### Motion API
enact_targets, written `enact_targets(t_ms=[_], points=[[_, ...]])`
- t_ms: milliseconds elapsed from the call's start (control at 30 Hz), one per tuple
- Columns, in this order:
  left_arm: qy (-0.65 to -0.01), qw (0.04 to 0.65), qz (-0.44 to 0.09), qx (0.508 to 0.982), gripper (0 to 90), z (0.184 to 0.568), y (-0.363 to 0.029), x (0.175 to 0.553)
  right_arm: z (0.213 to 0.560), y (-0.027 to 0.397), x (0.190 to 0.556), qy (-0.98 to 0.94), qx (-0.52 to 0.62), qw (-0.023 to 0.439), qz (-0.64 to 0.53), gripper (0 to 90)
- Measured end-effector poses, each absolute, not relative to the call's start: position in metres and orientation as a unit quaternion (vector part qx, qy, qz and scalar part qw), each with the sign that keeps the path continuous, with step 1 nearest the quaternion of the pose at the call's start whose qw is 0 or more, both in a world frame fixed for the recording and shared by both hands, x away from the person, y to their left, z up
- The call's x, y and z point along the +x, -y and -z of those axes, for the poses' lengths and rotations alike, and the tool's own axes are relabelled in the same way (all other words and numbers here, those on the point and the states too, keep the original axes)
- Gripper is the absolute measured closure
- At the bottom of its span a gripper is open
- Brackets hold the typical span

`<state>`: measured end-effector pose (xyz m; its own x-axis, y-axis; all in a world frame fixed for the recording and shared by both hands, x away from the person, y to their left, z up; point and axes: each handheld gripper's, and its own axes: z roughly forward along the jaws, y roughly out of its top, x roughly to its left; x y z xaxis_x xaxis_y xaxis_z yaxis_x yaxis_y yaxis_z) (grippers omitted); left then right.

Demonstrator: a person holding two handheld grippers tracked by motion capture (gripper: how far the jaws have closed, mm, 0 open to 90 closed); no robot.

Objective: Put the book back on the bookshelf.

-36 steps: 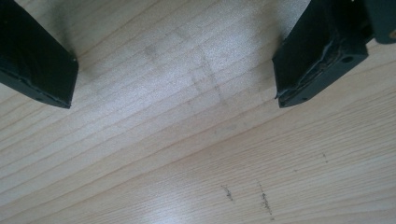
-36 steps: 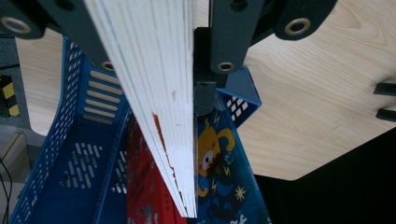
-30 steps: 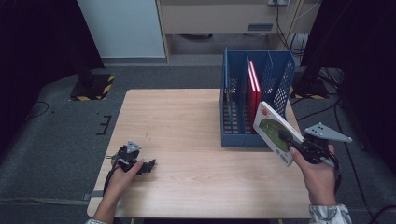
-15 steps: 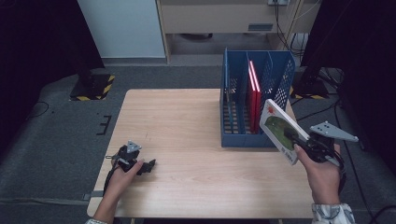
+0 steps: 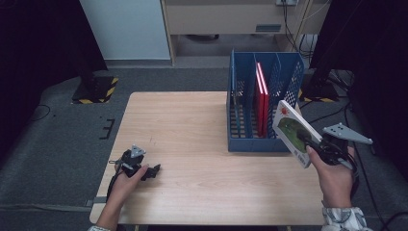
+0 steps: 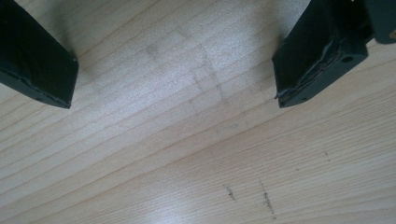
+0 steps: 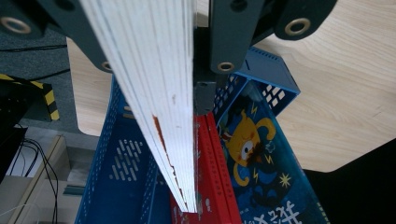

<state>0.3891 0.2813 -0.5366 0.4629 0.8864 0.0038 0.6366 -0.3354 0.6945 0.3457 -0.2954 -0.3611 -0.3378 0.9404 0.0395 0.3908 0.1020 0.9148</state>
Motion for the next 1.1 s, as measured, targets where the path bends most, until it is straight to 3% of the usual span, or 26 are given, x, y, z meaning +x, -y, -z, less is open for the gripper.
enact_targets(t_ms=[1100], points=[[-0.471, 0.323, -0.192, 0.798, 0.0, 0.537, -0.280, 0.390, 0.360, 0.290, 0.433, -0.656, 0.528, 0.348, -0.412, 75.5]])
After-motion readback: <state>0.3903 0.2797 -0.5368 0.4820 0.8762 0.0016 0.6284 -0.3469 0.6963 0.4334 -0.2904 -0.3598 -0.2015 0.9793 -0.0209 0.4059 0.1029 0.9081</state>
